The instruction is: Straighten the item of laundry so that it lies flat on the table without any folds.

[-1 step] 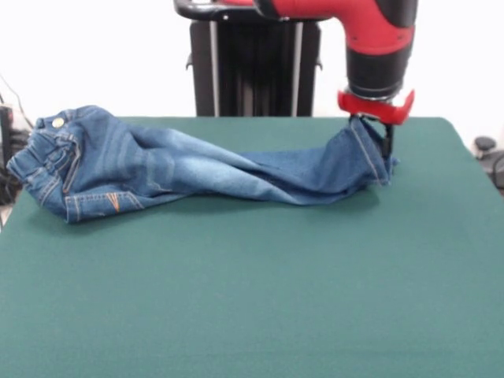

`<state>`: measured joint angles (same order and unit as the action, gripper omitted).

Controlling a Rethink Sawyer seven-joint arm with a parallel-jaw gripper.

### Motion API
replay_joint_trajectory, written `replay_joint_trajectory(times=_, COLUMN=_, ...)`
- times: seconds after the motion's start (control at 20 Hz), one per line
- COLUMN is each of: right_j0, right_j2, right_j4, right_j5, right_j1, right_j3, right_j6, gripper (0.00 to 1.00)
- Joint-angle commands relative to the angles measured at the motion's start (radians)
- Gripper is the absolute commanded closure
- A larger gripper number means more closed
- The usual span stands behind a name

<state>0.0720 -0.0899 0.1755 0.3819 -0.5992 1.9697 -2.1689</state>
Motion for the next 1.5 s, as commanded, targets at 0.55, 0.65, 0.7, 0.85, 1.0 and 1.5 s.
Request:
replay_joint_trajectory(times=0.55, right_j0=-0.058, right_j2=-0.017, right_j4=0.130, right_j5=0.331, right_j1=-0.124, right_j3=-0.134, right_j6=-0.214, gripper=0.00)
replay_joint_trajectory(times=0.65, right_j0=-0.061, right_j2=0.015, right_j4=0.114, right_j5=0.368, right_j1=-0.167, right_j3=-0.136, right_j6=-0.214, gripper=0.00)
replay_joint_trajectory(times=0.7, right_j0=-0.071, right_j2=0.043, right_j4=0.097, right_j5=0.383, right_j1=-0.185, right_j3=-0.146, right_j6=-0.220, gripper=0.00)
replay_joint_trajectory(times=0.85, right_j0=-0.090, right_j2=0.116, right_j4=0.034, right_j5=0.414, right_j1=-0.221, right_j3=-0.190, right_j6=-0.214, gripper=0.00)
replay_joint_trajectory(times=1.0, right_j0=-0.101, right_j2=0.187, right_j4=-0.029, right_j5=0.439, right_j1=-0.214, right_j3=-0.256, right_j6=-0.200, gripper=0.00)
replay_joint_trajectory(times=1.5, right_j0=-0.037, right_j2=0.254, right_j4=-0.130, right_j5=0.260, right_j1=-0.102, right_j3=-0.250, right_j6=-0.123, gripper=0.00)
